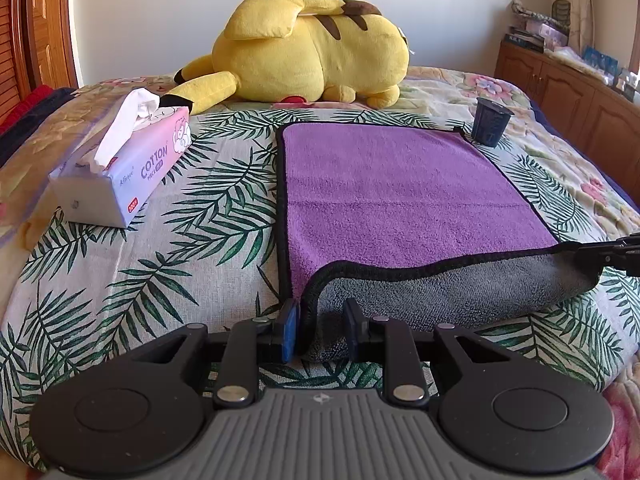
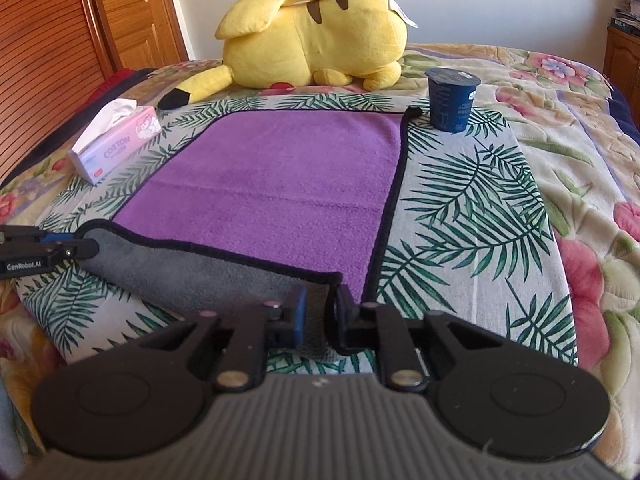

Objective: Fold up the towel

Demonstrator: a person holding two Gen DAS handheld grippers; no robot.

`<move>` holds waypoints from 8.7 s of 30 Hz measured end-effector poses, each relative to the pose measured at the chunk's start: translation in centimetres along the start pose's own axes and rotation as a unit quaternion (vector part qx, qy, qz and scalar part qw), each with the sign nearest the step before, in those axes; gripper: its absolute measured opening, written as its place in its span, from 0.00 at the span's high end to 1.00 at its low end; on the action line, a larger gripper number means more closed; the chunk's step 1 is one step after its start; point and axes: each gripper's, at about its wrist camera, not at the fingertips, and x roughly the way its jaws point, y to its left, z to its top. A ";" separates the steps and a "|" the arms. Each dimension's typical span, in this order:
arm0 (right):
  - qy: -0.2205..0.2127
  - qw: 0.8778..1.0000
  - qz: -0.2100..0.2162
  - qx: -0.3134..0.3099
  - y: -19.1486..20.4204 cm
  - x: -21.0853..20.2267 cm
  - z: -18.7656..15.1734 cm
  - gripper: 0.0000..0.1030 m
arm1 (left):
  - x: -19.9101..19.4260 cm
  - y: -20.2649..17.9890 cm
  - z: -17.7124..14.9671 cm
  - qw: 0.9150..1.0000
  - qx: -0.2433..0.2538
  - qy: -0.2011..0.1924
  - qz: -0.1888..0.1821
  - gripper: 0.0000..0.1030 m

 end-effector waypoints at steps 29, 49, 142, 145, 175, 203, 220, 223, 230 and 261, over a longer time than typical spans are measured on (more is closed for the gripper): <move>-0.033 0.999 -0.005 -0.008 -0.3 -0.6 0.4 0.96 | -2.0 -0.9 1.5 0.999 0.014 -0.038 -0.008 1.00; -0.088 0.996 0.000 -0.021 -0.7 -1.5 2.5 0.97 | -2.5 -1.4 4.4 0.997 0.028 -0.073 -0.021 1.00; -0.158 0.975 -0.085 -0.129 -4.0 10.8 13.5 0.97 | 11.3 -0.9 17.5 0.986 0.088 -0.134 0.049 1.00; -0.144 0.977 -0.086 -0.129 -4.2 12.1 13.1 0.97 | 12.7 -0.8 16.9 0.987 0.084 -0.125 0.052 1.00; -0.130 0.985 -0.062 -0.099 -2.0 5.0 11.0 0.87 | 6.5 -3.0 14.3 0.992 0.082 -0.087 0.038 0.56; -0.131 0.987 -0.058 -0.073 1.0 -4.7 7.3 0.85 | -3.2 -6.3 10.0 0.994 0.073 -0.082 0.017 0.46; -0.134 0.987 -0.076 -0.038 1.6 -7.4 3.7 0.12 | -8.0 -8.5 6.8 0.991 0.066 -0.112 0.006 0.17; -0.131 0.988 -0.076 -0.033 1.9 -8.1 3.3 0.00 | -9.0 -8.5 6.3 0.992 0.060 -0.111 0.008 0.16; -0.139 0.987 -0.074 -0.029 3.1 -10.3 2.5 0.00 | -11.6 -8.6 5.0 0.992 0.058 -0.114 0.019 0.16; -0.168 0.984 -0.051 -0.037 7.6 -17.3 -3.7 0.00 | -20.0 -10.4 -2.6 0.993 0.038 -0.114 0.019 0.16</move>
